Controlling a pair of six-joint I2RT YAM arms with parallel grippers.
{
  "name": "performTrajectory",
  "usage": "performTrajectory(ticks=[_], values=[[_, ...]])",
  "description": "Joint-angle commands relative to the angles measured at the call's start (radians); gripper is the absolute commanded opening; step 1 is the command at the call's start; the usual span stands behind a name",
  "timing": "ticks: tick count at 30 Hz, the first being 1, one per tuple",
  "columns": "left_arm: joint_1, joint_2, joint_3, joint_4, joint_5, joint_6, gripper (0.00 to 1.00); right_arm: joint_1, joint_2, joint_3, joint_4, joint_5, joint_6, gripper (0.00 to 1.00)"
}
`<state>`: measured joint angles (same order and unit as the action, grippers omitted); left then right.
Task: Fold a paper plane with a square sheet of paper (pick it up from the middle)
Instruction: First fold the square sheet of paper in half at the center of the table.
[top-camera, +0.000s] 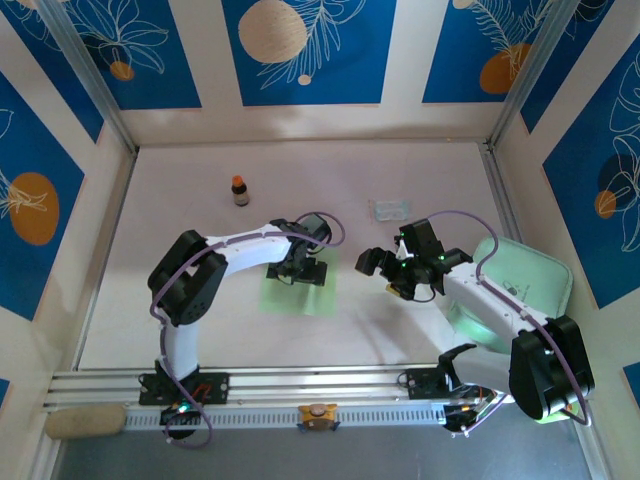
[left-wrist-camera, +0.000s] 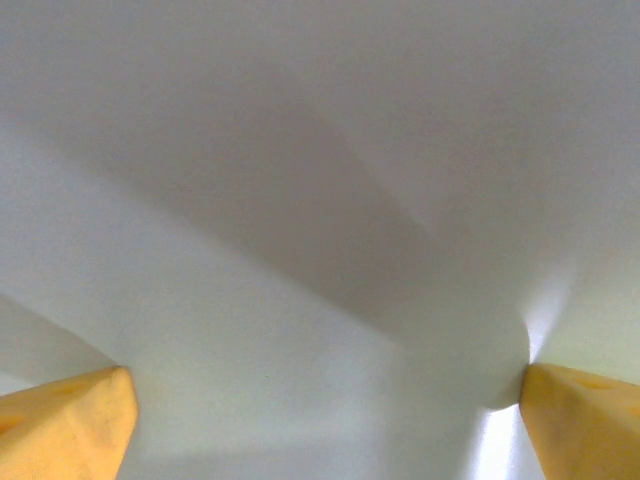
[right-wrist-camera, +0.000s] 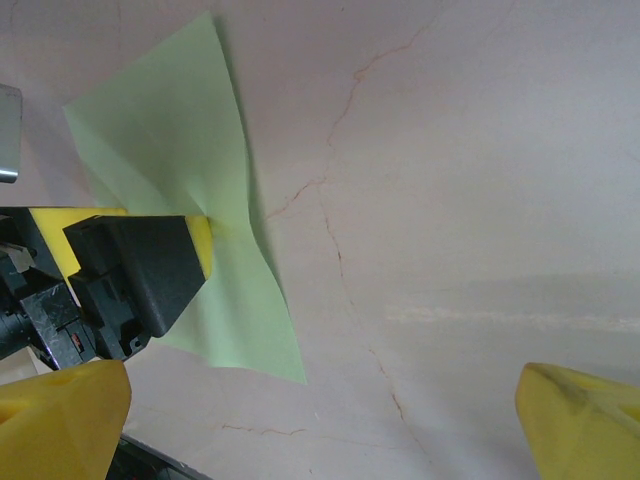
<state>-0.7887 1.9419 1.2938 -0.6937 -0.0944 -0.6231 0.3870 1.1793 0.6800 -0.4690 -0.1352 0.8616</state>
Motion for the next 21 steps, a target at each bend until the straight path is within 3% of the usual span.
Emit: performTrajectory(ticks=[1,21], values=[[-0.008,0.051,-0.049,0.02,0.068,-0.012,0.95,0.006,-0.004,0.023,-0.023,-0.011,0.015,0.99],[-0.01,-0.004,-0.062,0.044,0.041,-0.015,0.9,0.007,0.017,0.029,-0.01,-0.015,0.013,0.99]])
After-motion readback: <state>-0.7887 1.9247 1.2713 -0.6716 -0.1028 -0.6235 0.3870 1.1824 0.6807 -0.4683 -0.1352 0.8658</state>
